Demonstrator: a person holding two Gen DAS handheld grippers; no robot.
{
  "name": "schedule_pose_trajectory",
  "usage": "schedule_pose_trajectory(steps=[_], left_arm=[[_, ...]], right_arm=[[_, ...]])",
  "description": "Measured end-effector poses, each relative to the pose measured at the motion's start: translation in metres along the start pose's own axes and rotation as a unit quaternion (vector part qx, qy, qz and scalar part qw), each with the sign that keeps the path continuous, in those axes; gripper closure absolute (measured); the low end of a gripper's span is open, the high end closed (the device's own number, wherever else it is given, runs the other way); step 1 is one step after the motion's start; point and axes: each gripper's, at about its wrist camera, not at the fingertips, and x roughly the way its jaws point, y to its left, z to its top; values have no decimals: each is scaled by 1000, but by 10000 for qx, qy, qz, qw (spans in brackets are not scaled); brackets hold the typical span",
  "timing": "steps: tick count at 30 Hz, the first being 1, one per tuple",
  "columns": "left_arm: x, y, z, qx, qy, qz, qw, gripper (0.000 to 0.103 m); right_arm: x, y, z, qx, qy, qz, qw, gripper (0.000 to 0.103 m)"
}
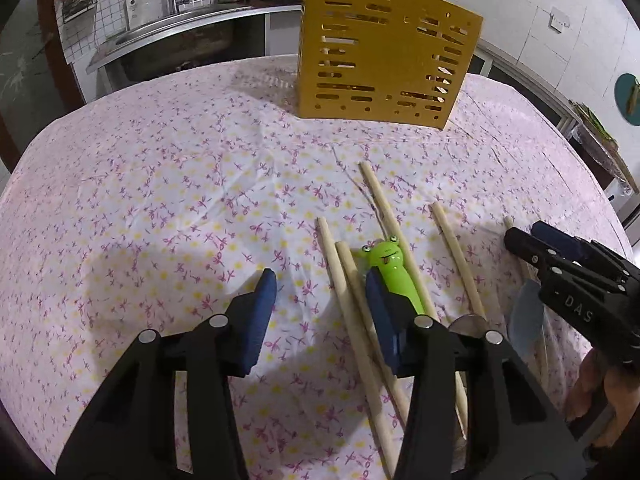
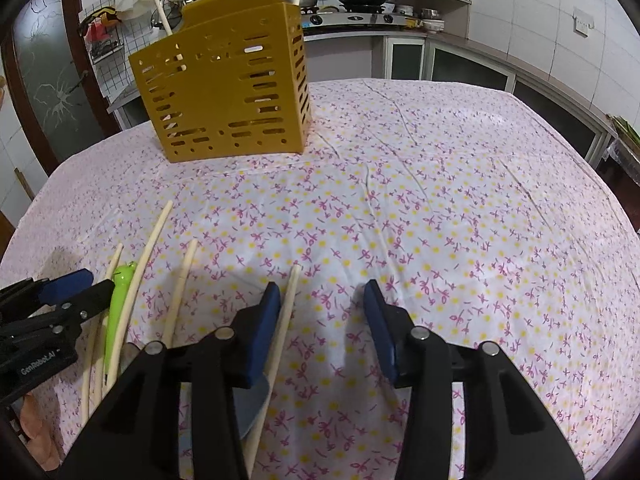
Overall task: Organize utensils
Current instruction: 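Close the left tool on a chopstick beside the frog utensil while the right tool grasps another chopstick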
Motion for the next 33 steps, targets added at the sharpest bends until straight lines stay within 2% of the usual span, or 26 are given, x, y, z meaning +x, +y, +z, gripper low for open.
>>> schedule_pose_trajectory(steps=[7,12,14,15,16,19,22,26,33], left_arm=[[2,-4,1,55,-9,16,10000,64],[10,-8,9,60,-40,256,9996,71],[9,-9,8,101,-68,290,9995,72],[9,-9,8,102,-77,292,9995,74],[8,-8,8,84,-80,279,9995,79],[5,-3,8,3,-56,111,9999,91],[5,1,8,-65,-51,29,10000,93],[2,0,5,12,-106,109,9999,94],[-9,-1,2,25,-298,144,9994,95]], right_arm=[[1,1,-1,-6,10,-21,10000,60],[2,9,-1,-151,22,-206,9997,62],[2,13,-1,-186,18,-191,9996,68],[2,15,-1,-200,12,-167,9997,75],[1,17,-1,-232,8,-141,9996,83],[1,20,-1,-250,11,-92,9996,91],[0,16,-2,-140,12,1,9999,94],[-3,12,-2,-33,-43,66,10000,95],[-14,7,-1,86,-312,171,9993,96]])
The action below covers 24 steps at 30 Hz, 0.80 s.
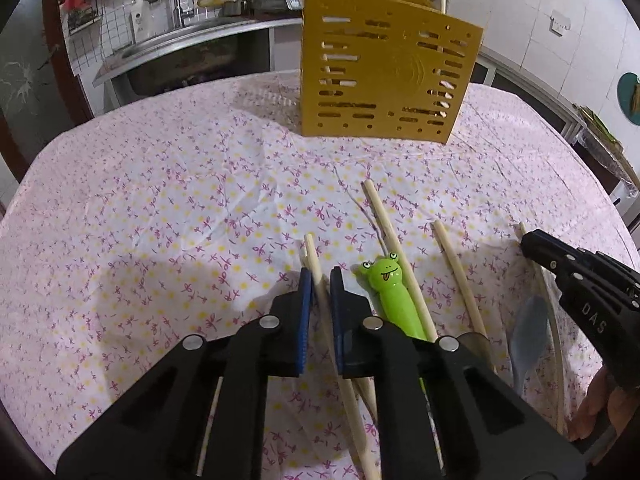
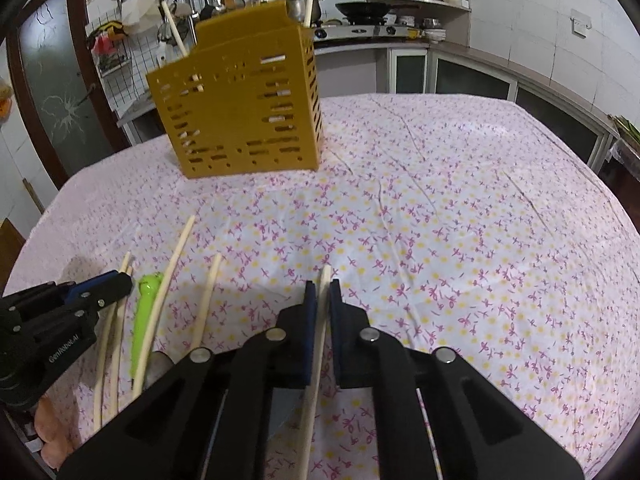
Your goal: Organize utensils
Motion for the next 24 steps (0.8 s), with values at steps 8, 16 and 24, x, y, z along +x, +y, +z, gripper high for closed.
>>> schedule_pose_trajectory(steps=[8,16,24], left_arm=[[-23,2,2,20,-434,-6,9991,99],[-32,3,3,-6,-603,-77,9981,99],[-42,8,4,-118,-801,-154,9966,99]], right_arm=[[-18,-3,3,91,-364,96,9993,98],[-30,-5,4,114,-577,180,9981,98],[-35,-12,5,224,-633,255,9974,98]])
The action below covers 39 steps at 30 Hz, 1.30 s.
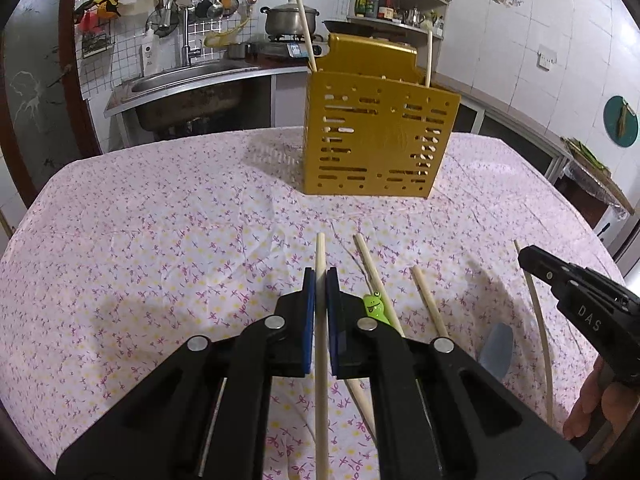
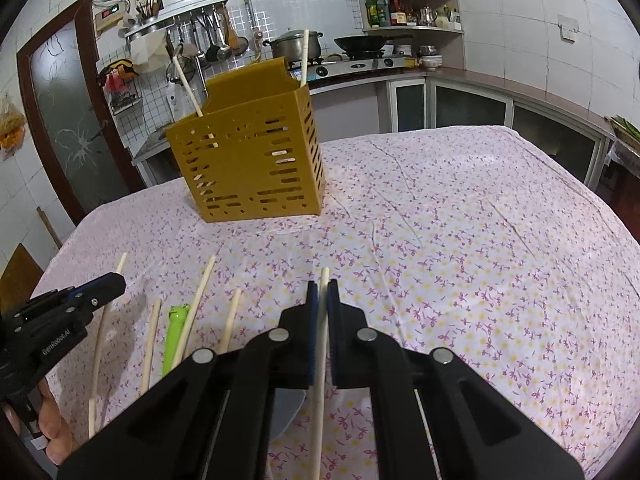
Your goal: Organize utensils
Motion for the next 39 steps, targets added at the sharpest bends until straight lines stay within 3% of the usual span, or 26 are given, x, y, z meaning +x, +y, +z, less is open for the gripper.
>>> schedule_pose_trajectory(steps=[7,17,22,39], left_arm=[[-14,5,6,-132,-182,-223,9995,99],[-43,15,21,-327,-493,-429,9973,99],[-52,21,28,-394,-584,-463,9964,99],[-78,14,84,-417,-1347,-662,9878,99]], right_arm=[[-12,-4,4,168,-191,232,9994,98],[-47,0,23,-41,-831,567,9949,98],[-55,-3,34,-115,-829,719,9939,98],[-78,7,86,-241,-1600,780,9837,98]])
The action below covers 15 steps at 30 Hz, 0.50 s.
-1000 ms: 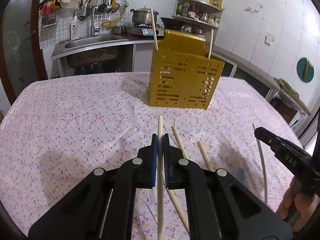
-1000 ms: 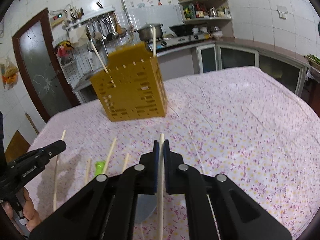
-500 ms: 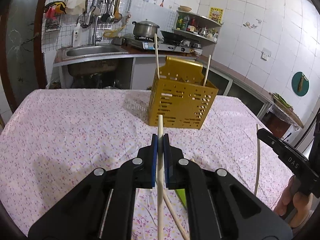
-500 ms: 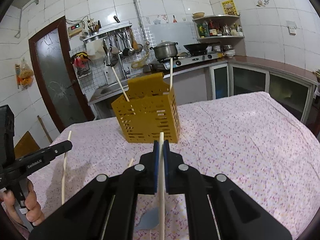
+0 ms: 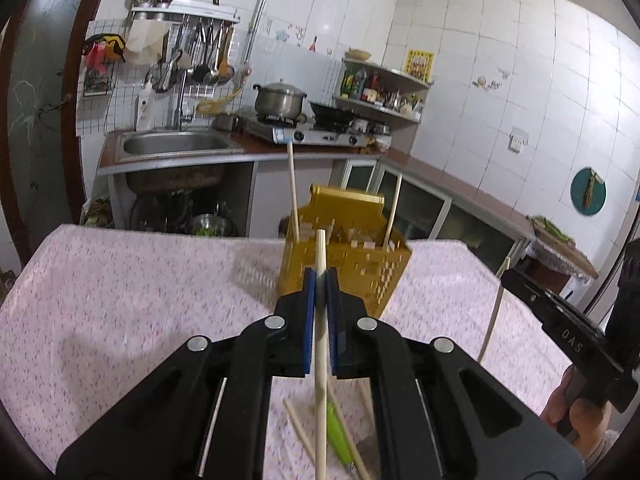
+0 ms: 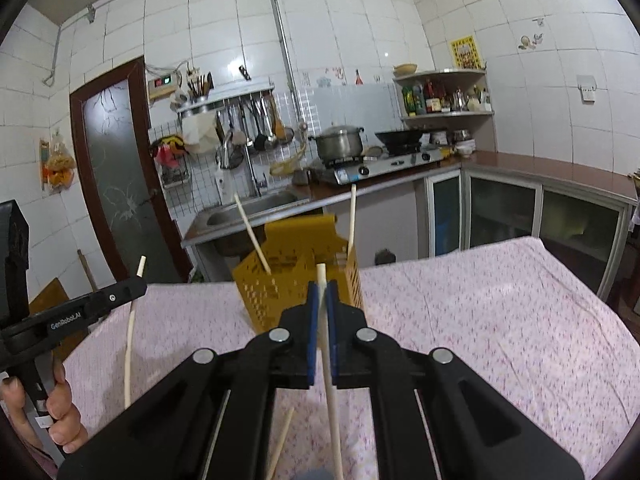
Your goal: Organize utensils
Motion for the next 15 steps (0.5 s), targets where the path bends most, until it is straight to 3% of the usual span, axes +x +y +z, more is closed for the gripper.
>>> schedule_pose_trajectory(steps=[15], left_arm=[[37,-23,84,357,-1005,-247,9940,99]], right_arm=[[35,5,78,-166,-655,21,9977,99]])
